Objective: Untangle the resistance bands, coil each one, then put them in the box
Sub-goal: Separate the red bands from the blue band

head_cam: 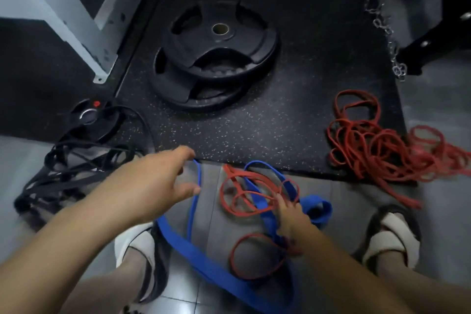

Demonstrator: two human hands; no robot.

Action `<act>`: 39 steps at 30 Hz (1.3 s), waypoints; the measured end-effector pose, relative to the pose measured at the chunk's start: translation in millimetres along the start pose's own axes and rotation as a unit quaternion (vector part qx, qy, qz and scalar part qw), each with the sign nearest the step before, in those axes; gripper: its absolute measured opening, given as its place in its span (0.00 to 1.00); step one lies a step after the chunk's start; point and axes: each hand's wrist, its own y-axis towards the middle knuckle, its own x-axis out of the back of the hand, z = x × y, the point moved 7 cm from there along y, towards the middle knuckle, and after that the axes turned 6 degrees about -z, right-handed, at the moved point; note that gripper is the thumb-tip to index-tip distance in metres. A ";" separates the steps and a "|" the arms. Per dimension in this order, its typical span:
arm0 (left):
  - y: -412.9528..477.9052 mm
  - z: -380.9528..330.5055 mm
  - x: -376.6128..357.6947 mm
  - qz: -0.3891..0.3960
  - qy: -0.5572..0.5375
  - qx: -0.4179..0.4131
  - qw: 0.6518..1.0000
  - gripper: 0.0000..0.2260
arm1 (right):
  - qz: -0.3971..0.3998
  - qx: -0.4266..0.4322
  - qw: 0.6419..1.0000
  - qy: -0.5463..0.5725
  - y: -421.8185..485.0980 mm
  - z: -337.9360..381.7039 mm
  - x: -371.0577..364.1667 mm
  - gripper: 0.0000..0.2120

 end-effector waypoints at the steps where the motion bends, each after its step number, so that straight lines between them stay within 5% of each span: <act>1: 0.2 5.9 -4.3 0.009 0.038 -0.004 0.999 0.24 | -0.020 -0.019 0.999 -0.021 -4.1 -0.9 0.5 0.41; 7: -0.5 10.0 -0.2 -0.001 0.081 -0.026 0.996 0.24 | -0.045 -0.019 0.996 -0.071 -13.0 34.7 42.9 0.16; 11: -5.6 -2.2 4.6 -0.023 0.074 -0.052 0.996 0.24 | -0.037 0.056 0.992 0.111 -39.6 76.8 127.3 0.10; 15: -11.0 -5.1 -2.4 -0.009 0.056 -0.063 0.996 0.26 | -0.050 0.120 0.950 0.284 -103.3 105.0 215.0 0.11; 19: -35.0 -14.6 -11.8 0.005 -0.107 -0.057 0.993 0.32 | -0.126 0.180 0.880 0.420 -178.7 123.0 298.6 0.09; 23: -59.2 -15.1 -12.9 -0.013 -0.275 -0.024 0.961 0.37 | -0.181 0.244 0.799 0.519 -252.4 144.9 365.3 0.12; 26: -74.5 -14.2 -0.3 -0.072 -0.358 -0.006 0.931 0.36 | -0.199 0.288 0.773 0.528 -306.4 162.6 397.5 0.08; 29: -92.6 -22.9 12.1 -0.110 -0.469 0.011 0.876 0.34 | -0.228 0.320 0.762 0.514 -347.8 169.3 416.0 0.02; 31: -103.7 -35.7 23.2 -0.127 -0.490 -0.007 0.862 0.34 | -0.246 0.326 0.767 0.494 -363.4 166.1 422.6 0.07; 35: -122.6 -64.5 43.6 -0.127 -0.444 -0.085 0.883 0.30 | -0.305 0.262 0.811 0.426 -368.2 132.0 418.8 0.15; 39: -125.4 -57.8 35.6 -0.098 -0.369 -0.088 0.920 0.28 | -0.335 0.180 0.810 0.447 -346.4 66.5 400.9 0.13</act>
